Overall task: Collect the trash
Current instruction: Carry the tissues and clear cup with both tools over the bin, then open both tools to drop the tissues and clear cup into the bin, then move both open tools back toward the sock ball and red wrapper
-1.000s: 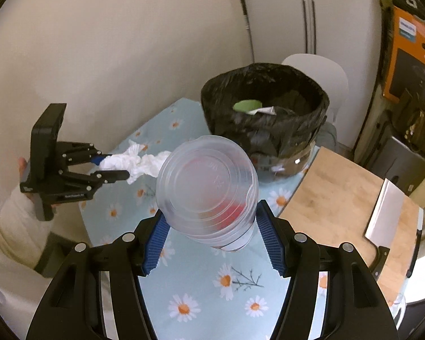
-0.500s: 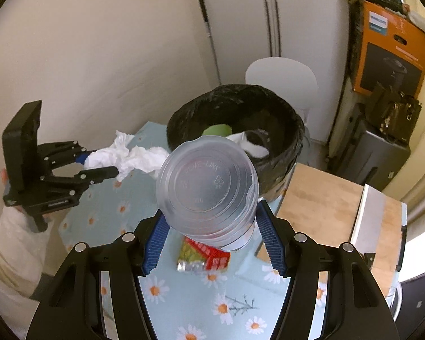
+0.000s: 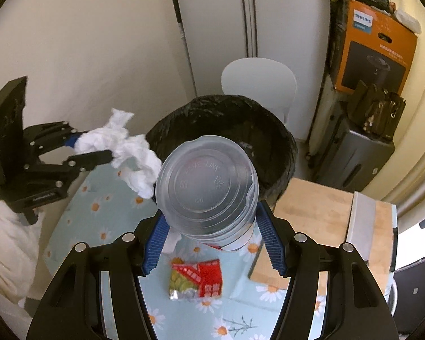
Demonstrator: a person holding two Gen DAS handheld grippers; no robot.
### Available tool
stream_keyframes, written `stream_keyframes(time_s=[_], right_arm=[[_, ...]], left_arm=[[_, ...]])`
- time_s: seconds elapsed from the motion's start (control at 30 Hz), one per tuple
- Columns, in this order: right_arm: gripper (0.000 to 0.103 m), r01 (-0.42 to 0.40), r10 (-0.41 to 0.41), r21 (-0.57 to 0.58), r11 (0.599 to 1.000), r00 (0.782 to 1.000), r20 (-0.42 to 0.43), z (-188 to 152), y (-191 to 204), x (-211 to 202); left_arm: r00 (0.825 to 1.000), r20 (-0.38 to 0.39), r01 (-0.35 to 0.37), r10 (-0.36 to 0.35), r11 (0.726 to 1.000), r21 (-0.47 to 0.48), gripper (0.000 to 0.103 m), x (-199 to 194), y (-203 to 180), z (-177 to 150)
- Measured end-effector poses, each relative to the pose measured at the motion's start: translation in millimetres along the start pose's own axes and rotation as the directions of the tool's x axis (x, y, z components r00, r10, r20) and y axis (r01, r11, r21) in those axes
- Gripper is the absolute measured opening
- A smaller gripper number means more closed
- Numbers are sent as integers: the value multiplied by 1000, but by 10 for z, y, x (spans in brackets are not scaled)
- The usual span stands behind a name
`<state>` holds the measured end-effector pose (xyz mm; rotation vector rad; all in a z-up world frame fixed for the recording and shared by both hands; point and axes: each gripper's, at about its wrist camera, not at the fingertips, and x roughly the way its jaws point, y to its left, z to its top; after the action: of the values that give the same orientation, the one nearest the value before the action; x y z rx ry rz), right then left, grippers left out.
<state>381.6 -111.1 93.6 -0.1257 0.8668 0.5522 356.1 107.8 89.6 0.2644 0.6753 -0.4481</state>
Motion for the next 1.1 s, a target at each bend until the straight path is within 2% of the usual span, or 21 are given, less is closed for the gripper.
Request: stream_keyframes(time_s=[0.2,0.4,0.43,0.47,0.5,0.53,0.57,0.73,0.83,1.1], right_arm=[[57,26,-26,2,1000,1000,5,149,53,157],[58,47,-48,17,999,998,29,266,21,244],[65,43,-44,25,999,998,53,281,-2,243],[67,37,-40,38,999,996,74,294,-28,243],[72,33,-37,46,998,996,85,306,-46,246],[85,36,-43,63,997,994,105,309,-77,238],[89,50,-59,77,996,991,122,299,-97,220],[88,50,-68,136,989,989,132,180,-244,195],[89,57,-75,152,987,991,110,89,-284,236],[90,73,-78,152,986,996,29,-201,-278,391]], left_arm=[[998,2,55,-56,998,20,31,265,95,103],[998,-6,67,-67,997,26,35,415,212,155],[998,2,57,-57,998,21,47,433,232,162],[999,14,32,-32,999,15,67,448,256,165],[999,43,0,-1,1000,12,76,433,271,158],[998,69,-14,13,1000,10,89,408,286,153],[995,96,-18,18,1000,7,95,374,300,138],[996,86,5,-4,1000,-20,97,350,323,17],[998,59,-10,12,999,-37,97,362,323,-80],[1000,-17,3,-5,992,-127,97,430,343,-424]])
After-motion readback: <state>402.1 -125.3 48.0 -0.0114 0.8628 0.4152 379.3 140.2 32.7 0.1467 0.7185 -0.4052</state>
